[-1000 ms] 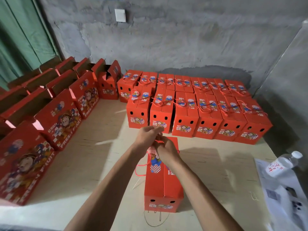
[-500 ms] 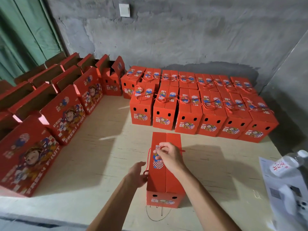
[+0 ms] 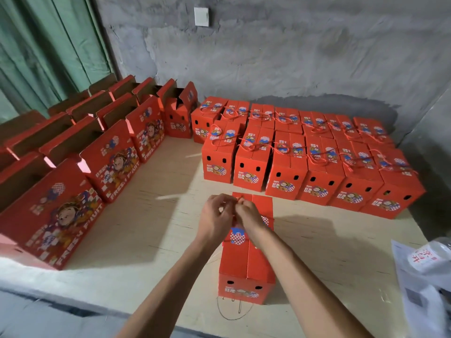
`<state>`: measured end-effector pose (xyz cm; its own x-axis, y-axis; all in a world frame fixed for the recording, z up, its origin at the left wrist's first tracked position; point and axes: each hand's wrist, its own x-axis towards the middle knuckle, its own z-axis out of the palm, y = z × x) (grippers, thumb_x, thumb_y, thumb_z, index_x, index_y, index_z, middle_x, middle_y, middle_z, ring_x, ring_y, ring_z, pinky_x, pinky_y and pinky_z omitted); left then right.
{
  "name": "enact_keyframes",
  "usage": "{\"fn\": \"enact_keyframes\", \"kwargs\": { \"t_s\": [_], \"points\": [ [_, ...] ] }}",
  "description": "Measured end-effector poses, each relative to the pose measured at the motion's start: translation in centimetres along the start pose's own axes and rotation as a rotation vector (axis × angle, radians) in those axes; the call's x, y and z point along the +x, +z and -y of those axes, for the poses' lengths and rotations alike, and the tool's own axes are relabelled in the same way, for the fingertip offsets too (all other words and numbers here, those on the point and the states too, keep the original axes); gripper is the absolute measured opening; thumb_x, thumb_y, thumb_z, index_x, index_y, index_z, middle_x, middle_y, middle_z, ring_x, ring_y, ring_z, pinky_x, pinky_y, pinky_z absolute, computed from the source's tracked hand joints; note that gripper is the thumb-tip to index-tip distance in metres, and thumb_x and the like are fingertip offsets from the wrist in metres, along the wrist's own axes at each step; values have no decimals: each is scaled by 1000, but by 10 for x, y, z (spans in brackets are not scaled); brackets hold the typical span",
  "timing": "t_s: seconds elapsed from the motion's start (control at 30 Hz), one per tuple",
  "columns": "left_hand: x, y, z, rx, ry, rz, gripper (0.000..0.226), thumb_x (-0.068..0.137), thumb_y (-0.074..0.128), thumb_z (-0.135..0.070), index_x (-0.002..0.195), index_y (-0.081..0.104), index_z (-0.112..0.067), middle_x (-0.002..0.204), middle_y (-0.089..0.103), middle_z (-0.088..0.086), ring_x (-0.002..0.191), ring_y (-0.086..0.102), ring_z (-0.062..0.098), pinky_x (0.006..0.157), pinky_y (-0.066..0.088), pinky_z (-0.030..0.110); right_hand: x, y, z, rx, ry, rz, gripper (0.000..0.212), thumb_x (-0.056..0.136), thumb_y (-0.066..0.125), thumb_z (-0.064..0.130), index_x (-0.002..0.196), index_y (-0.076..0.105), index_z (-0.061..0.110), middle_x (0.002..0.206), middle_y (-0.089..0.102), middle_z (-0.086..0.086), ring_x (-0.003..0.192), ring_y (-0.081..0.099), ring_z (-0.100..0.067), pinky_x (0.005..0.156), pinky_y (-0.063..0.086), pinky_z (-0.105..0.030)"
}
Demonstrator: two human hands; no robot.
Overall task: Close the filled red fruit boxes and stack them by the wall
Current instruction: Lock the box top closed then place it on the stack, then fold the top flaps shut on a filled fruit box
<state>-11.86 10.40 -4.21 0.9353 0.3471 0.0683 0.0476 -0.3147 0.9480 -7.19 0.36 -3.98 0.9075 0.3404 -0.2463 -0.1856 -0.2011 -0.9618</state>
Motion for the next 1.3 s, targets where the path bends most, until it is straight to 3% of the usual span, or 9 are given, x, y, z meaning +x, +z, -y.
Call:
{"fn": "enact_keyframes", "kwargs": {
  "t_s": [0.2,0.37,0.5,0.57,0.67,0.83,0.97,1.2,1.3],
  "points": [
    [7,-15,2,-201,-84,-109,29,111,39,-33,111,64,-20,111,71,0,107,66,17,92,52,38,26,8,48,-70,0,-76,28,93,52,15,85,72,-2,59,60,-1,57,55,-18,57,45,-31],
    [25,-43,12,-70,-4,-83,21,106,48,-21,105,69,-25,100,70,-17,96,64,-8,85,52,27,48,33,67,17,-68,-141,21,95,59,10,91,76,-3,52,52,3,52,47,-16,58,45,-34],
    [50,-77,25,-140,51,-76,21,103,56,-13,98,75,-22,86,74,-5,75,64,-1,71,51,21,84,70,96,113,-121,-139,20,93,60,8,89,75,-5,51,44,3,44,37,-15,48,42,-29],
    [72,-99,33,-156,81,-89,19,103,59,-15,102,74,-27,91,76,-11,81,66,-2,74,52,17,108,92,111,147,-145,-154,18,91,61,7,84,75,-2,50,44,3,42,37,-15,48,42,-29],
    [117,-137,49,-82,105,-64,20,101,61,-14,104,74,-29,97,75,-18,92,69,2,85,56,31,152,127,133,176,-171,-205,17,87,66,6,73,76,4,46,46,3,40,38,-13,46,42,-29],
    [205,-200,83,72,159,69,27,96,59,-3,116,73,-14,112,73,0,103,68,22,92,54,45,228,182,163,164,-194,-266,17,84,71,8,68,76,7,46,49,3,39,41,-15,48,43,-30],
    [268,-226,98,148,192,39,32,95,58,-2,124,71,-8,134,65,3,120,55,5,107,41,17,280,208,181,154,-190,-293,13,86,71,8,80,75,-2,48,51,2,41,43,-15,47,43,-29],
    [375,-234,98,106,202,96,30,94,48,1,105,75,-10,112,62,-12,90,51,-10,78,34,-4,375,217,220,101,-174,-372,14,84,71,7,73,76,2,48,52,0,41,44,-16,50,46,-32],
    [418,-224,103,86,169,136,31,92,47,0,101,73,-15,103,69,-6,81,57,5,70,39,10,412,210,231,87,-181,-392,15,84,70,7,71,75,2,48,53,-1,41,45,-16,46,45,-29]
  ]
}}
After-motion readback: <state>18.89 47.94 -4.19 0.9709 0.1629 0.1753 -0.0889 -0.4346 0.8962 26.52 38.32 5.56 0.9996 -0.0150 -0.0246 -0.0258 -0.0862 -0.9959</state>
